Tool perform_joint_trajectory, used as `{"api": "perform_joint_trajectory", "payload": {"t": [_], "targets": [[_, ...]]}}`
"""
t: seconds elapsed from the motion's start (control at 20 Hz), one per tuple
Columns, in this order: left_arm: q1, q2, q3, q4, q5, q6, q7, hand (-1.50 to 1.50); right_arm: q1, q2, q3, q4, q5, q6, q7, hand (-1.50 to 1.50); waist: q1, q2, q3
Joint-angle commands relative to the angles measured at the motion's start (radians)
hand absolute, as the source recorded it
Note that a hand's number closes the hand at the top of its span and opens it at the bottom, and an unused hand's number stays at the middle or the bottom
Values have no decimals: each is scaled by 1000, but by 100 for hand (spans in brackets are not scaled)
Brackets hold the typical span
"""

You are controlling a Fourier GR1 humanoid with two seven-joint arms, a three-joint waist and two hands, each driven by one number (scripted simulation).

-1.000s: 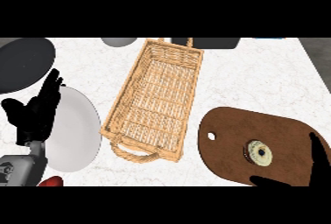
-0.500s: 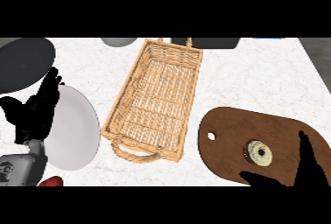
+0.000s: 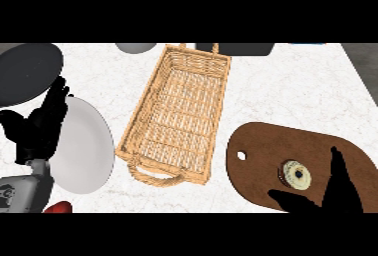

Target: Pick the cupcake from the cutting board and place it in the basket

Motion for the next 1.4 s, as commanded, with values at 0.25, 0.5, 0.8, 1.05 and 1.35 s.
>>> {"api": "perform_joint_trajectory", "payload": {"t": [0.25, 0.5, 0.8, 1.05, 1.35], "targets": [[6, -50, 11, 38, -58, -1, -35, 0, -36, 33, -50, 111, 6, -21, -49, -150, 0, 0, 0], [10, -62, 30, 18, -50, -26, -26, 0, -43, 57, -35, 172, 21, -33, -87, -150, 1, 0, 0], [6, -39, 62, -17, -35, -68, 17, 0, -36, -4, -132, 156, -72, 46, -120, -150, 0, 0, 0], [-61, -46, 61, 28, -61, -50, 38, 0, -36, 62, -65, 273, -38, -6, -164, -150, -1, 0, 0], [-10, -95, 22, 2, -91, -19, 9, 0, -76, 1, -76, 377, -110, 69, -271, 150, 6, 1, 1]]}}
